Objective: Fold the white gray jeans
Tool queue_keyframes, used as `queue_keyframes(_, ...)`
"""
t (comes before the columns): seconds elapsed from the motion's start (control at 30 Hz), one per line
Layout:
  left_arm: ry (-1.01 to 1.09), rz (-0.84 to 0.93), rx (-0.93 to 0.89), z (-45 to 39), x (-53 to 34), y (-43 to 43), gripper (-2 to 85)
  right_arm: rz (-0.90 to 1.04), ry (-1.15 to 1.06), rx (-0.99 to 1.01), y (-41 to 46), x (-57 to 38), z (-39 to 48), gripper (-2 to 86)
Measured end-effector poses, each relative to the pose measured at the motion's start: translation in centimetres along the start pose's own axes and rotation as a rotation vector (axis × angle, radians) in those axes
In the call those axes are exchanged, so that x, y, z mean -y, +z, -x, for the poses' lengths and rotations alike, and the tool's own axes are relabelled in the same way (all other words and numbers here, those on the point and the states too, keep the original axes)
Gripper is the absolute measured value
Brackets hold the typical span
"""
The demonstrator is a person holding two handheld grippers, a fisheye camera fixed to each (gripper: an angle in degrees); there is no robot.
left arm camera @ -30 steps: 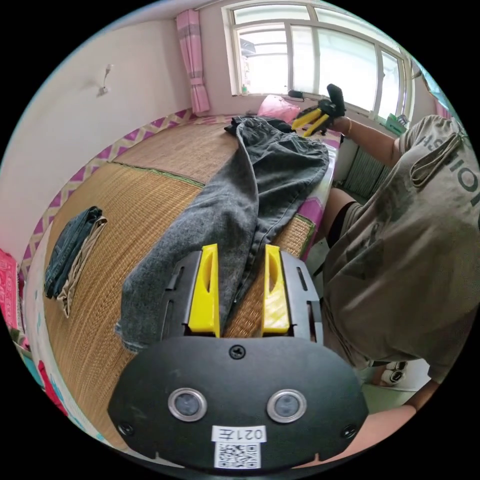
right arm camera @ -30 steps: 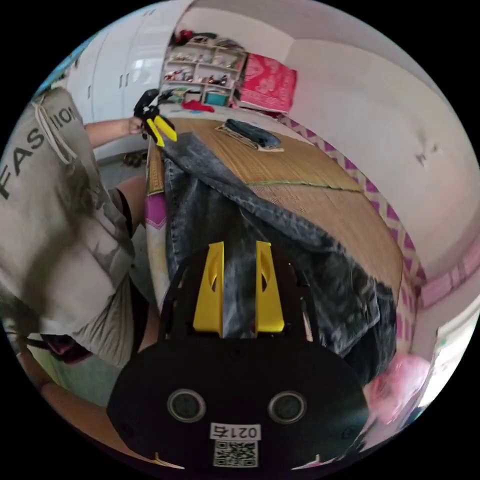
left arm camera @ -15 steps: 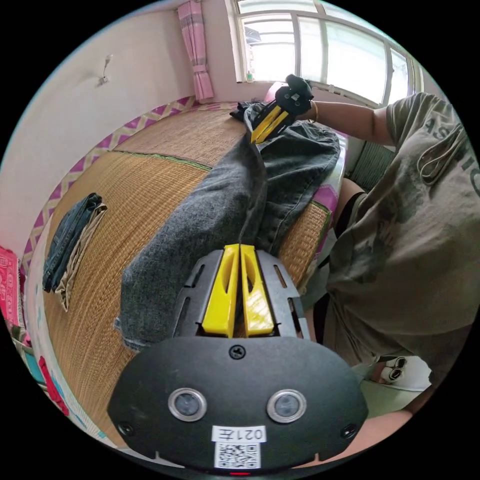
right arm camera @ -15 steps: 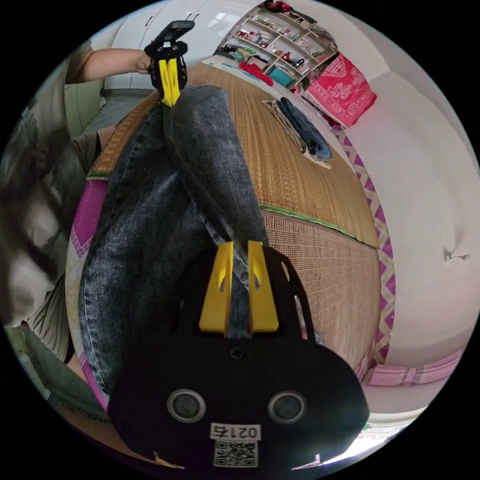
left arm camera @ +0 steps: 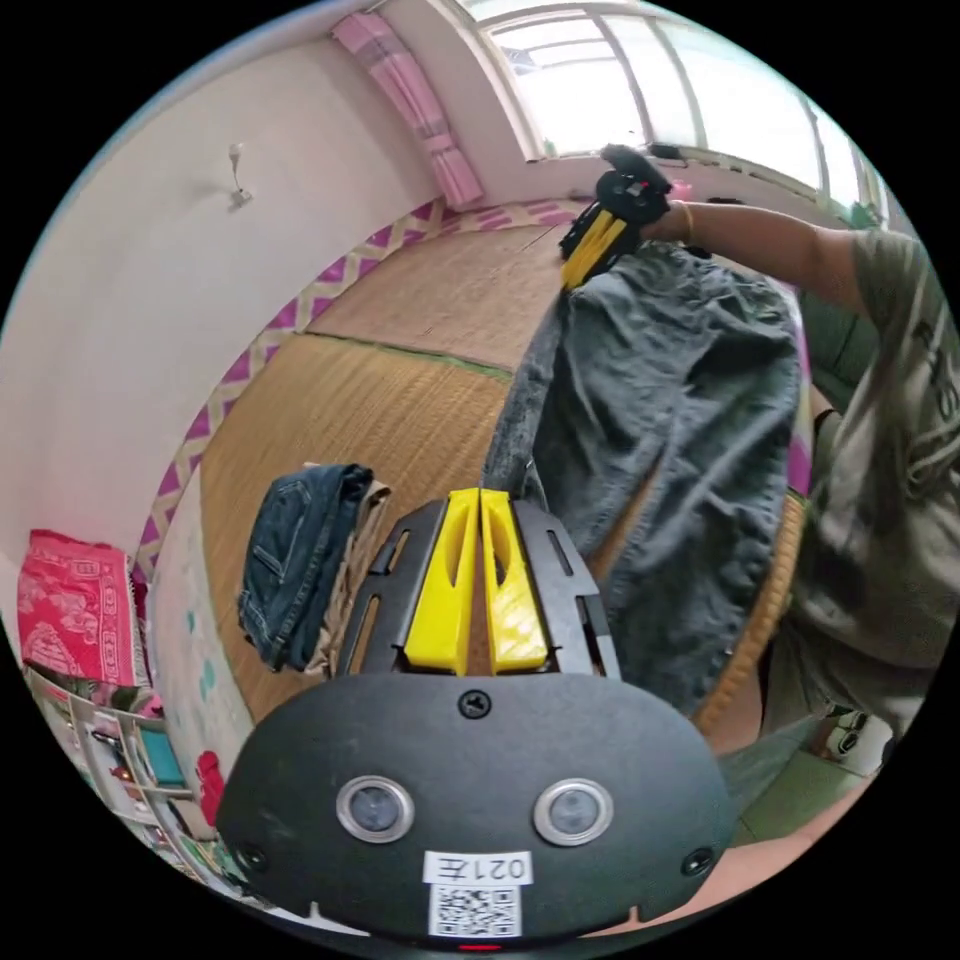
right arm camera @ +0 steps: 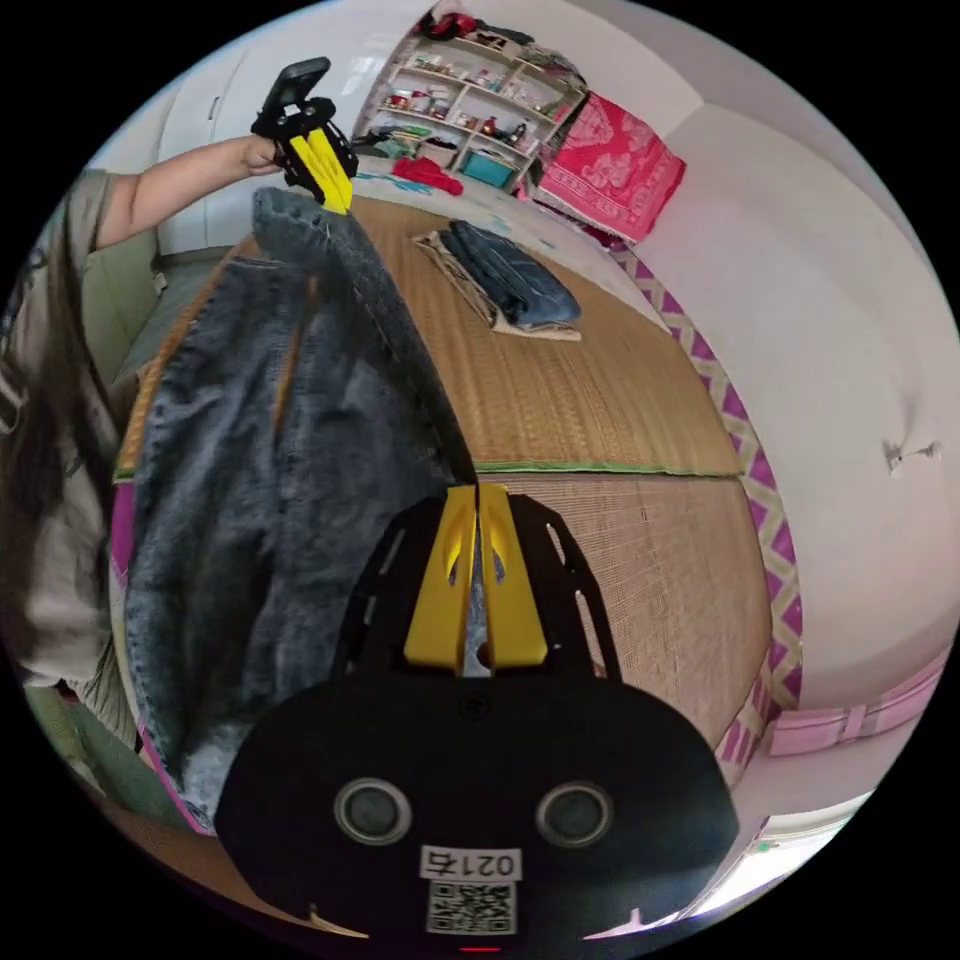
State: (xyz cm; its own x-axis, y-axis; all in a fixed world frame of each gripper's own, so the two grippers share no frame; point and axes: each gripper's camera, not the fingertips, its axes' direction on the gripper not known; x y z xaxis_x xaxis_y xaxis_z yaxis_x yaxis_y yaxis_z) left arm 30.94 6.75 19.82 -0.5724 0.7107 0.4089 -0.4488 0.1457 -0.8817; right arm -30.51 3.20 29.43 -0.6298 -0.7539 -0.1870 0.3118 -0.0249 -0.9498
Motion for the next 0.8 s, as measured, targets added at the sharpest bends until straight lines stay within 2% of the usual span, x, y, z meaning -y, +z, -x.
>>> queue_keyframes(0.1, -0.170, 0.165, -0.108, 5.7, 2.8, 8.8, -1.0, 0.113, 0.136, 0.102, 7.1, 1.8, -4.9, -0.9)
queue_keyframes(0.13, -0.229, 0.259, -0.094, 6.8, 2.8, 11.9, -1.0, 0.176, 0.197, 0.148, 9.9, 1.8, -6.1, -0.8)
queue_keyframes(0.2, -0.283, 0.403, 0.077, 7.4, 1.6, 14.8, -1.0, 0.231, 0.256, 0.197, 12.6, 1.1, -6.8, -0.7)
queue_keyframes(0.27, -0.296, 0.488, 0.214, 7.7, -0.5, 15.9, -1.0, 0.202, 0.302, 0.183, 12.8, -0.3, -6.9, -0.7)
queue_keyframes(0.37, -0.342, 0.387, 0.340, 7.5, -3.8, 12.9, -1.0, 0.130, 0.355, 0.059, 10.3, -3.4, -6.4, -0.8)
queue_keyframes(0.43, -0.448, 0.203, 0.363, 6.9, -6.6, 8.6, -1.0, 0.065, 0.367, 0.069, 7.5, -5.7, -5.2, -0.8)
queue_keyframes(0.47, -0.464, 0.153, 0.332, 6.6, -7.3, 7.6, -1.0, 0.045, 0.374, 0.065, 6.7, -6.2, -4.7, -0.8)
queue_keyframes(0.53, -0.491, 0.015, 0.156, 4.7, -9.7, 4.6, -1.0, -0.031, 0.378, 0.106, 3.3, -8.0, -2.3, -0.7)
queue_keyframes(0.63, -0.455, -0.085, -0.039, -0.3, -12.2, 2.1, -1.0, -0.129, 0.383, 0.162, -0.9, -10.3, 1.9, -0.6)
queue_keyframes(0.8, -0.328, -0.073, -0.147, -9.8, -14.7, 1.4, -1.0, -0.165, 0.394, 0.182, -5.3, -13.7, 10.1, 0.3)
